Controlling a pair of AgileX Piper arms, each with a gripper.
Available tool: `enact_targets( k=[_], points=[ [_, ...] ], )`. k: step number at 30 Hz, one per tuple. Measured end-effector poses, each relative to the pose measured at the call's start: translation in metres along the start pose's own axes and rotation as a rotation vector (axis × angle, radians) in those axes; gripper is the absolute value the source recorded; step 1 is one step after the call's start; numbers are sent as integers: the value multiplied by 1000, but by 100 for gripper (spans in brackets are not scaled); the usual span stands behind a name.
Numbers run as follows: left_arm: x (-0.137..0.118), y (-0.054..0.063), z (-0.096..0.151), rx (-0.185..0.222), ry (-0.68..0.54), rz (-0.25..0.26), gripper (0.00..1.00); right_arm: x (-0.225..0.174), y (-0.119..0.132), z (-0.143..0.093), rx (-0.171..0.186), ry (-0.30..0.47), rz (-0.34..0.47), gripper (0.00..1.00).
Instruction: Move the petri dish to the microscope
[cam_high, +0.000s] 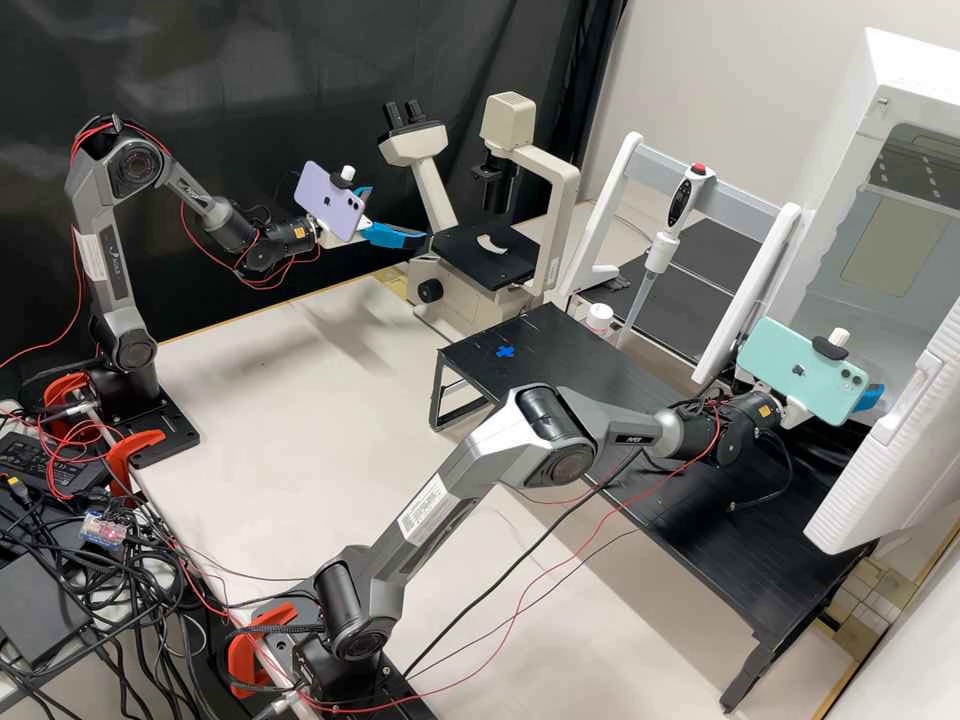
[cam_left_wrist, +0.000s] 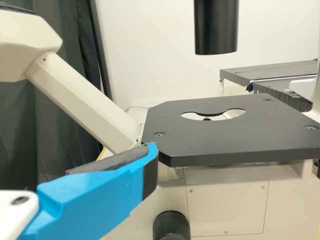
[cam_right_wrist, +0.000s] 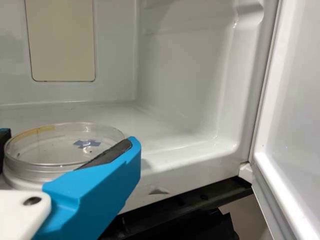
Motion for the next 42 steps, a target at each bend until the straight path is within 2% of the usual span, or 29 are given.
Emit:
enact_targets(
  k=[11,19,23,26,31,33,39,42],
  points=[
    [0,0,0,0,0,0,100,-9,-4,4,14,-17,-16,0],
    [0,0,0,0,0,0,100,-31,13,9,0,-7,21,0],
    [0,0,0,0,0,0,100,-47,23,13,12,-29,40,0],
    [0,0,0,0,0,0,100,-63,30,18,36,-43,64,0],
    [0,0,0,0,0,0,100,-88,33,14,60,-30,101,0],
    [0,0,0,0,0,0,100,-99,33,10,47,-15,111,0],
    [0,0,0,0,0,0,100,-142,25,-4,36,37,141,0],
    [0,0,0,0,0,0,100,-163,15,-16,65,60,143,0]
  ],
)
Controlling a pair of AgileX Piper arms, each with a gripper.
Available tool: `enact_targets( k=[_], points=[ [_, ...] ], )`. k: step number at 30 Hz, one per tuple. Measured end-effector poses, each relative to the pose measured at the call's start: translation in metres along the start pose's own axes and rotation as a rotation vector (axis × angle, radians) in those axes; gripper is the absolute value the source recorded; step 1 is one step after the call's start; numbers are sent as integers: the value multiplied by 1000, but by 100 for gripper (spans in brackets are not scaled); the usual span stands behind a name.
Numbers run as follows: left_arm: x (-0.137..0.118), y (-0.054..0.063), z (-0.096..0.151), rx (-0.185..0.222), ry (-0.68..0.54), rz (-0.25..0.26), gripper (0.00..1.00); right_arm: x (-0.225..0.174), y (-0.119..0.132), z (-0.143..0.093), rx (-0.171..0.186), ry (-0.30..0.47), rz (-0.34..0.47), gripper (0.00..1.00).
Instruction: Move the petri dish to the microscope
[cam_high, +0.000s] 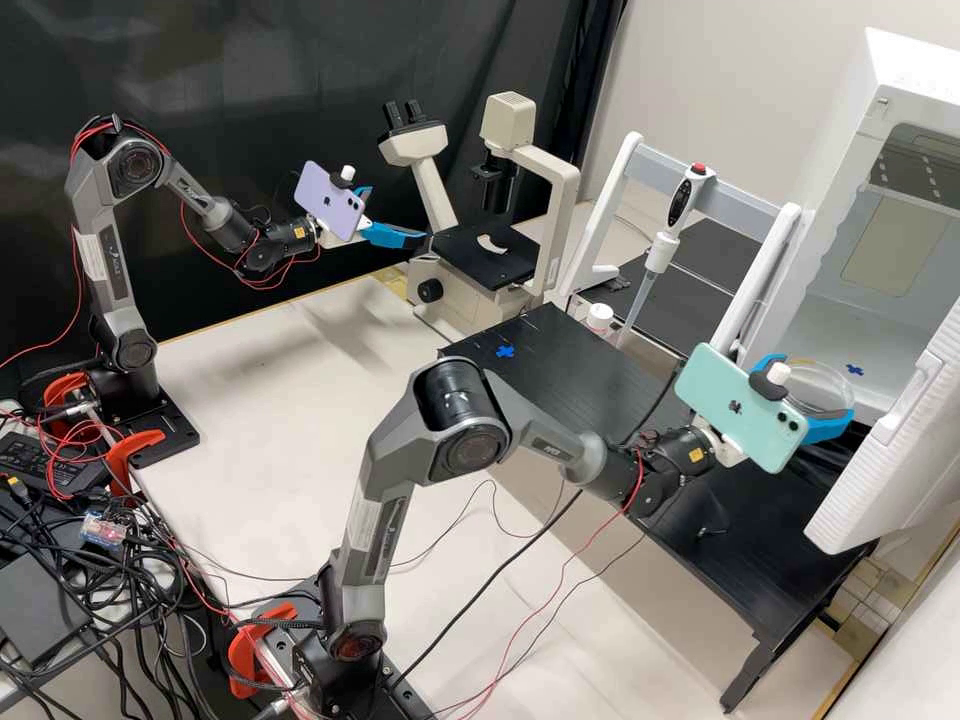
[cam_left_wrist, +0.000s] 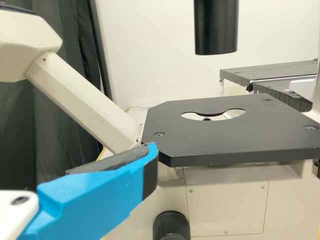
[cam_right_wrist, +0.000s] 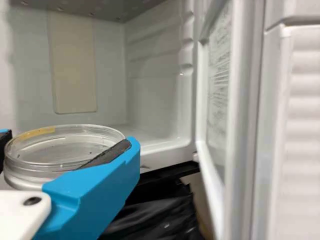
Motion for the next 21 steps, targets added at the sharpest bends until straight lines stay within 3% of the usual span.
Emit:
enact_targets(
  k=[8,21],
  points=[
    [0,0,0,0,0,0,100,-58,-41,-27,29,27,-130,0],
    [0,0,0,0,0,0,100,-106,-89,-79,-31,239,-262,0]
  ],
)
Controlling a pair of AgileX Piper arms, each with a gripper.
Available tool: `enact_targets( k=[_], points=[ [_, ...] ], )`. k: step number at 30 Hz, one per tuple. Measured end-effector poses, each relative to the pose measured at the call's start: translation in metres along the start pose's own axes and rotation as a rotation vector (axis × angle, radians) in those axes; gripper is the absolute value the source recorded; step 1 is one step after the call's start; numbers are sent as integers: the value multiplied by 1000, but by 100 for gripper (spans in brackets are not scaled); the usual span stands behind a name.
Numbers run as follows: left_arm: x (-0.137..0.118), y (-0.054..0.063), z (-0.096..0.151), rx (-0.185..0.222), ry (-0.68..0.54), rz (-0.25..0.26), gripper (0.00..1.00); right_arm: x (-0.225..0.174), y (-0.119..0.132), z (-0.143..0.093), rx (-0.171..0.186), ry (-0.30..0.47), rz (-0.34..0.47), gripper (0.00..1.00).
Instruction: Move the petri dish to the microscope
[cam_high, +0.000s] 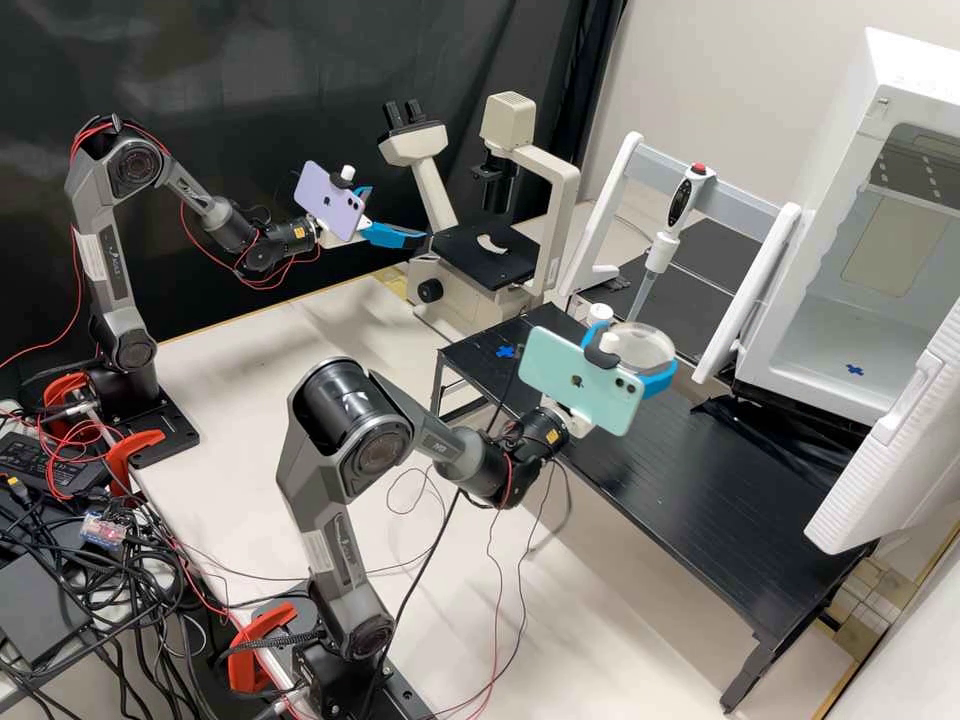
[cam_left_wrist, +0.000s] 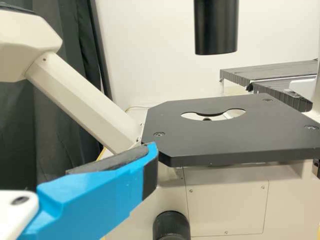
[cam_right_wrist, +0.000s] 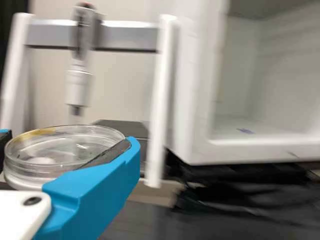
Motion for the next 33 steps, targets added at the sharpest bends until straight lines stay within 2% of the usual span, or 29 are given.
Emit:
enact_targets(
  k=[7,12,19,23,29,33],
  points=[
    [0,0,0,0,0,0,100,9,-26,-34,-30,130,-88,0],
    [0,0,0,0,0,0,100,24,-44,-57,-14,200,-129,0],
    [0,0,0,0,0,0,100,42,-70,-80,-27,231,-203,0],
    [0,0,0,0,0,0,100,51,-88,-93,-51,253,-254,0],
    [0,0,0,0,0,0,100,64,-109,-104,-66,260,-300,0],
    [0,0,0,0,0,0,100,74,-120,-110,-49,249,-321,0]
  ],
)
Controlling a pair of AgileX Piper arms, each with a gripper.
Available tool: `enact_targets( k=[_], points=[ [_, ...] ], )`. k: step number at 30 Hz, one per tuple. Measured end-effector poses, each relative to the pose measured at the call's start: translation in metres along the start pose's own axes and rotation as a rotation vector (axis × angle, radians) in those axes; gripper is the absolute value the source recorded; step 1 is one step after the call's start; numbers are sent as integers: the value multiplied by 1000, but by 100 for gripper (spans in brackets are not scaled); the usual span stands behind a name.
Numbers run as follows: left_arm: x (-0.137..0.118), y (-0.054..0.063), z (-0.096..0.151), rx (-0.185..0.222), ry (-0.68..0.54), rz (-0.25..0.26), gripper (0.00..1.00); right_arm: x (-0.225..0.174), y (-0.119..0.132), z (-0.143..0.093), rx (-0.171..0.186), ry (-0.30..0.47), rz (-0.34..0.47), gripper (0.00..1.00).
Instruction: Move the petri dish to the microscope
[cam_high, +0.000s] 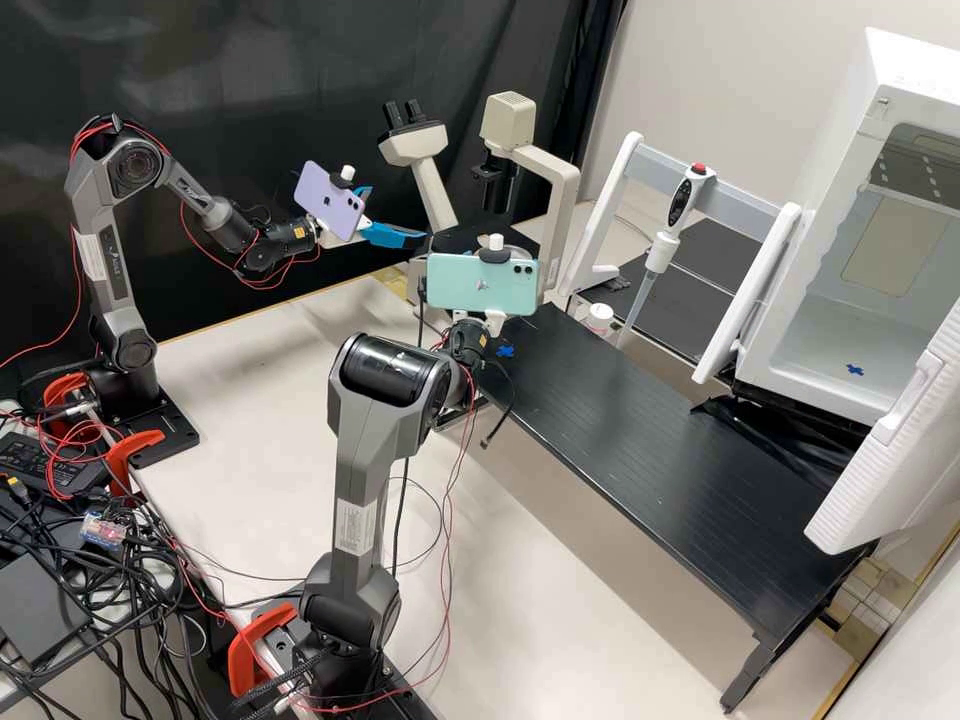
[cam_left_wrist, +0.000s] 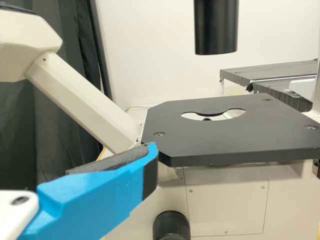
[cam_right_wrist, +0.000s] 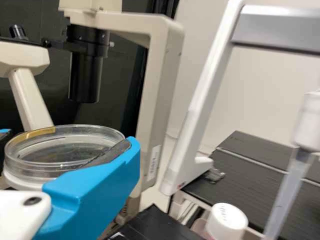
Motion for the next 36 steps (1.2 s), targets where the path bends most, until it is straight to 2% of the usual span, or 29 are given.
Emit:
enact_targets(
  k=[5,7,15,21,24,26,32,36],
  points=[
    [0,0,0,0,0,0,100,16,-4,-3,12,-8,-11,0],
    [0,0,0,0,0,0,100,23,-6,-4,5,-14,-15,0],
    [0,0,0,0,0,0,100,50,-13,-18,-64,-11,-25,0],
    [0,0,0,0,0,0,100,66,-21,-29,-97,1,-52,0],
    [0,0,0,0,0,0,100,77,-27,-35,-92,0,-76,0],
    [0,0,0,0,0,0,100,84,-33,-37,-104,1,-97,0],
    [0,0,0,0,0,0,100,110,-46,-32,-107,-36,-166,0],
    [0,0,0,0,0,0,100,125,-47,-31,-94,-40,-162,0]
  ],
)
